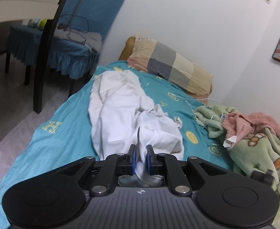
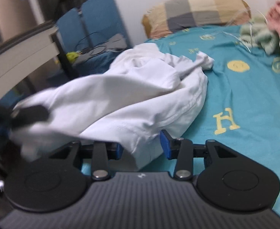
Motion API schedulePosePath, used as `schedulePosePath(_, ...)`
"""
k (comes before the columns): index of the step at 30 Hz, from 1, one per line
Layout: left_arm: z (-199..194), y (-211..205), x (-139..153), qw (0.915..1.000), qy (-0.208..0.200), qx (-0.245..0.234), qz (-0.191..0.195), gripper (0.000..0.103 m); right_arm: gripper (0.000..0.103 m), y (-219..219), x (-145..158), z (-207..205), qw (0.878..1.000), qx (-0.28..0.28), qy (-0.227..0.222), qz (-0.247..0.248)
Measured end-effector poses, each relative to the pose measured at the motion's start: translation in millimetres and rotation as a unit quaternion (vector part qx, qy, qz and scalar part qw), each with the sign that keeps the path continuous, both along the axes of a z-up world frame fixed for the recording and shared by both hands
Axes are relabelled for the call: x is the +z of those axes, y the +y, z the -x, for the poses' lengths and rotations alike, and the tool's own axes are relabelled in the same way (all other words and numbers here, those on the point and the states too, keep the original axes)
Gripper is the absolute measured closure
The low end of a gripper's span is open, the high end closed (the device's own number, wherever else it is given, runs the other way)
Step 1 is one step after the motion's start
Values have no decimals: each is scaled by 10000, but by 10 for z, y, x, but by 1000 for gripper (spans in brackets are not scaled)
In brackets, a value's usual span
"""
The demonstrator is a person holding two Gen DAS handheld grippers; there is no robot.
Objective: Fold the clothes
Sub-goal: 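Lift the T-shirt with both grippers and pull it apart to unfold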
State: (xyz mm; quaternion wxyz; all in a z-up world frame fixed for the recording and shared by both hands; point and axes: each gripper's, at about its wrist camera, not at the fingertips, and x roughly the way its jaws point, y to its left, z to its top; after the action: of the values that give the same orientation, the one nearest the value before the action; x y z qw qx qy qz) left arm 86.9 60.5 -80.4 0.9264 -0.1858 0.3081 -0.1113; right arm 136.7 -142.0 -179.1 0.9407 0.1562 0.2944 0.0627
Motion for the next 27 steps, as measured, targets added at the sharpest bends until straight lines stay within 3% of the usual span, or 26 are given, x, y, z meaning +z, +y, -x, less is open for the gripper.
schedulePosePath(2,-11,29,-32,10000,63,38,45,91,93,-34,-70,-56,9997,-176,155,37)
schedulePosePath(7,31,-19,19,9996,-106,-232,148,77,94,-266,-21,-2,9977,-621,116,-237)
schedulePosePath(10,73,-59,99,9984,-353,-421,-155,70,95,-476,148,118,9927,-1094,-71,-508)
schedulePosePath(15,90,-179,166,9927,-643,-771,-672,69,95,-826,456,455,9815,-1702,-323,-812)
schedulePosePath(20,221,-468,144,9849,-659,-1320,-907,67,95,-1186,865,681,9782,-1853,-532,-768)
schedulePosePath(23,360,-731,102,9738,-761,-1829,-1117,64,95,-1378,1112,809,9824,-1649,-536,-690)
schedulePosePath(27,478,-1168,13,9507,-981,-2478,-1583,57,95,-1553,1192,907,9873,-1306,-304,-846)
